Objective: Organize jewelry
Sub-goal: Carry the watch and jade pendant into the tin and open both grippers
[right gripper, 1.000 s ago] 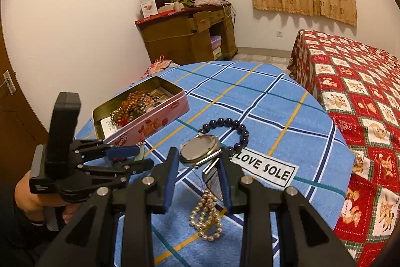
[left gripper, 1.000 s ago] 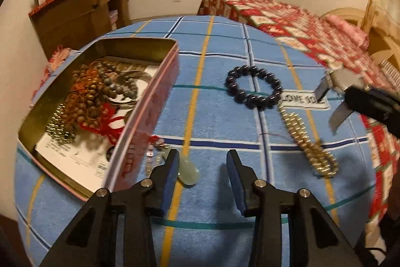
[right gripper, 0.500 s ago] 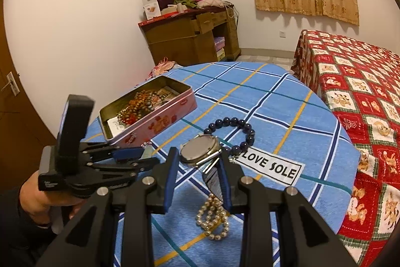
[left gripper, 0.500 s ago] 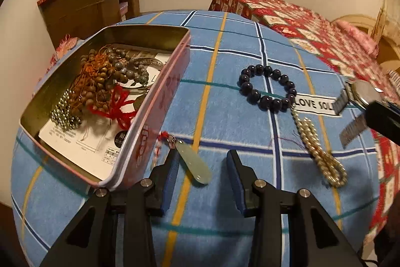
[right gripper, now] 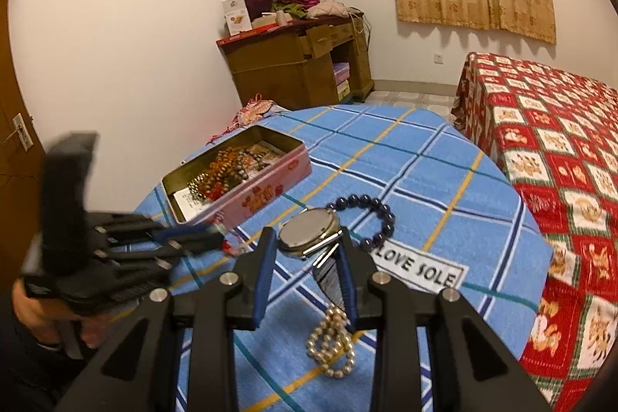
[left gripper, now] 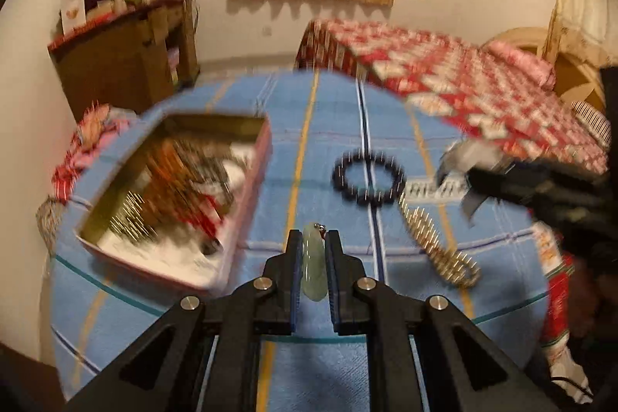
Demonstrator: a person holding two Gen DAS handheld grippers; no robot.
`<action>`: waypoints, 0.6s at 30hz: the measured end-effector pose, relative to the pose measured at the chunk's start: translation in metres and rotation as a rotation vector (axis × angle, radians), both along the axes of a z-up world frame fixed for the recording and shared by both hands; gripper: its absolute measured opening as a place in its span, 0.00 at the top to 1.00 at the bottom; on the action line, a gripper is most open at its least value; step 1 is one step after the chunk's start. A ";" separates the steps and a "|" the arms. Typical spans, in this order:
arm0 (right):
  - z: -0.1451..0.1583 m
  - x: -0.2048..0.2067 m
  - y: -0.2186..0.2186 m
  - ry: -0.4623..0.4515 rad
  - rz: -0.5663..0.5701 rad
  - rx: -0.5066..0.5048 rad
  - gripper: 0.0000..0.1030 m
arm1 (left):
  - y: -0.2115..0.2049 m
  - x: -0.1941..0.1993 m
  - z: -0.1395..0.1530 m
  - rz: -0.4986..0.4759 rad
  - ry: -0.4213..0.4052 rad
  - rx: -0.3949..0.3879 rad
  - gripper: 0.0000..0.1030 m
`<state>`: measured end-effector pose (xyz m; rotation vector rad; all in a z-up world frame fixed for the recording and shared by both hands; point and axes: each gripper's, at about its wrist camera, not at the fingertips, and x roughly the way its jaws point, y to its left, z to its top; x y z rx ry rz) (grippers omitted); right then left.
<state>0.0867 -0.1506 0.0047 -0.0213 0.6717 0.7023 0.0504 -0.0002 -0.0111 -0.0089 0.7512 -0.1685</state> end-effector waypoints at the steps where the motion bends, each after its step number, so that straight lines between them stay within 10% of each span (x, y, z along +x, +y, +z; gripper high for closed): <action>1: 0.005 0.002 0.005 -0.005 0.012 0.001 0.68 | 0.004 0.000 0.009 0.006 -0.023 0.000 0.90; 7: 0.028 0.017 0.039 -0.023 0.089 0.021 0.68 | 0.043 0.004 0.048 0.072 -0.129 0.044 0.90; 18: 0.023 0.050 0.126 0.000 0.207 0.012 0.68 | 0.102 0.041 0.026 0.171 -0.118 0.042 0.90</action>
